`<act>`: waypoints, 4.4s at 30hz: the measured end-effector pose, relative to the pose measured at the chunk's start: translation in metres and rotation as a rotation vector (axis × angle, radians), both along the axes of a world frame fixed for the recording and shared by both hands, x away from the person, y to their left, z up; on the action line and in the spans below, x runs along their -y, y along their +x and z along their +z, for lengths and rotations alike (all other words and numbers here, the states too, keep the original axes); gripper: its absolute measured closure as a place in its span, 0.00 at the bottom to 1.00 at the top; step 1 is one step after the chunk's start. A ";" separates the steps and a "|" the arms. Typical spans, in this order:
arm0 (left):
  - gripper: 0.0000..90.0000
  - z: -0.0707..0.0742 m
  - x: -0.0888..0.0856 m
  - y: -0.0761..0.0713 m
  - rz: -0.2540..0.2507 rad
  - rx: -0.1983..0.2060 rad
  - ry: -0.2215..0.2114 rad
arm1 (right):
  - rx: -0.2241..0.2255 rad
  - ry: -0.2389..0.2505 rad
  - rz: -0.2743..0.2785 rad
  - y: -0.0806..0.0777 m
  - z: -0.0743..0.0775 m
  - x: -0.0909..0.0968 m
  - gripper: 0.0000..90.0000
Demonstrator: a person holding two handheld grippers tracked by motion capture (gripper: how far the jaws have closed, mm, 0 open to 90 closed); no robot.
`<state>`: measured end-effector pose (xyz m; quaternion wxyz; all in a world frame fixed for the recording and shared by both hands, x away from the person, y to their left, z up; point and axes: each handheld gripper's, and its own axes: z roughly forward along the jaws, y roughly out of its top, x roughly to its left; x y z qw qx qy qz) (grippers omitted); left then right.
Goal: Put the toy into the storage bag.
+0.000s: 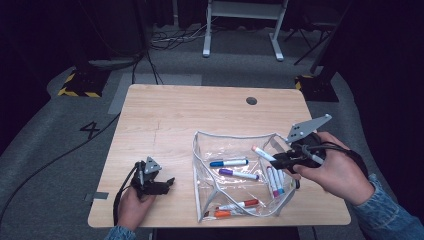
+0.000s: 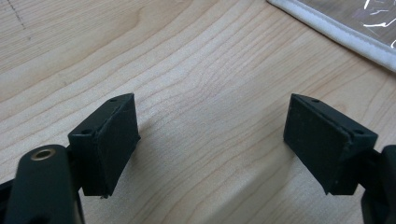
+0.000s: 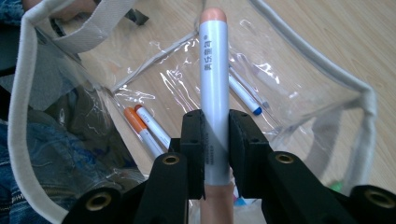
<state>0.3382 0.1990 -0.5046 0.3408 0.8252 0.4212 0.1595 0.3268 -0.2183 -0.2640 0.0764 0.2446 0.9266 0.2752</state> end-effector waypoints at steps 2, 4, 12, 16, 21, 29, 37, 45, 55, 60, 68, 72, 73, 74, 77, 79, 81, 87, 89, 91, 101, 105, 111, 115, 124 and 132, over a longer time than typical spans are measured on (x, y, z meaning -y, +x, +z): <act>0.20 0.000 0.000 0.000 0.001 0.003 0.001 | -0.004 -0.010 0.018 0.000 0.000 -0.008 0.85; 0.20 0.000 0.000 0.000 0.001 0.002 -0.001 | -0.006 -0.020 0.039 -0.001 0.000 -0.016 0.85; 0.20 0.000 0.000 0.000 0.001 0.002 -0.001 | -0.028 -0.064 0.135 -0.003 -0.008 -0.045 0.85; 0.20 0.000 0.000 0.000 0.001 0.002 -0.001 | -0.050 -0.097 0.182 -0.003 -0.018 -0.058 0.85; 0.20 0.000 0.000 0.000 0.001 0.002 -0.001 | -0.080 -0.145 0.232 -0.003 -0.032 -0.073 0.85; 0.20 0.000 0.000 0.000 0.001 0.002 -0.001 | -0.124 -0.234 0.289 0.000 -0.052 -0.093 0.85; 0.20 0.000 0.000 0.000 0.001 0.002 -0.001 | -0.172 -0.315 0.329 0.004 -0.074 -0.110 0.85; 0.20 0.000 0.000 0.000 -0.001 -0.001 0.000 | -0.217 -0.374 0.341 0.009 -0.097 -0.120 0.85; 0.20 0.000 0.000 0.000 0.001 0.003 0.000 | -0.265 -0.436 0.342 0.015 -0.124 -0.121 0.85; 0.20 0.000 0.000 0.000 0.001 0.003 0.000 | -0.258 -0.431 0.349 0.016 -0.130 -0.120 0.76; 0.20 0.000 0.000 0.000 0.000 0.003 0.000 | -0.127 -0.266 0.296 0.015 -0.108 -0.112 0.53; 0.20 0.000 0.000 0.000 0.001 0.002 -0.001 | -0.072 -0.192 0.264 0.015 -0.086 -0.105 0.54; 0.20 0.000 0.000 0.000 0.001 0.003 -0.001 | -0.058 -0.175 0.255 0.014 -0.081 -0.102 0.54; 0.20 0.000 0.000 0.000 0.001 0.002 -0.001 | -0.047 -0.158 0.244 0.015 -0.076 -0.099 0.54; 0.20 0.000 0.000 0.000 0.001 0.003 -0.001 | -0.014 -0.108 0.215 0.015 -0.059 -0.087 0.54; 0.20 0.000 0.000 0.000 -0.001 0.002 0.001 | 0.011 -0.064 0.195 0.015 -0.047 -0.077 0.54; 0.20 0.000 0.000 0.000 -0.002 0.002 0.004 | 0.028 -0.045 0.171 0.016 -0.040 -0.067 0.54; 0.20 0.000 0.000 0.000 -0.003 0.003 0.006 | 0.060 0.010 0.097 0.017 -0.024 -0.033 0.55; 0.20 0.000 0.000 0.000 -0.003 0.002 0.005 | 0.074 0.014 0.069 0.017 -0.021 -0.021 0.55; 0.20 0.000 0.000 0.000 -0.003 0.003 0.006 | 0.082 0.030 0.038 0.018 -0.020 -0.008 0.55; 0.20 0.001 -0.001 0.000 -0.008 0.000 0.012 | 0.124 0.099 -0.145 0.022 -0.015 0.058 0.55; 0.20 0.001 -0.001 0.000 -0.009 0.003 0.013 | 0.110 0.086 -0.219 0.028 -0.023 0.084 0.55; 0.20 0.000 -0.001 0.000 -0.006 0.005 0.010 | 0.077 0.051 -0.347 0.038 -0.046 0.124 0.57; 0.20 0.000 -0.001 -0.001 -0.006 0.004 0.009 | 0.040 0.033 -0.422 0.044 -0.067 0.149 0.57; 0.20 0.000 -0.001 -0.003 -0.001 0.006 0.012 | -0.029 0.012 -0.559 0.051 -0.127 0.191 0.58; 0.20 0.000 -0.001 -0.002 -0.001 0.005 0.011 | -0.073 -0.017 -0.623 0.057 -0.173 0.208 0.58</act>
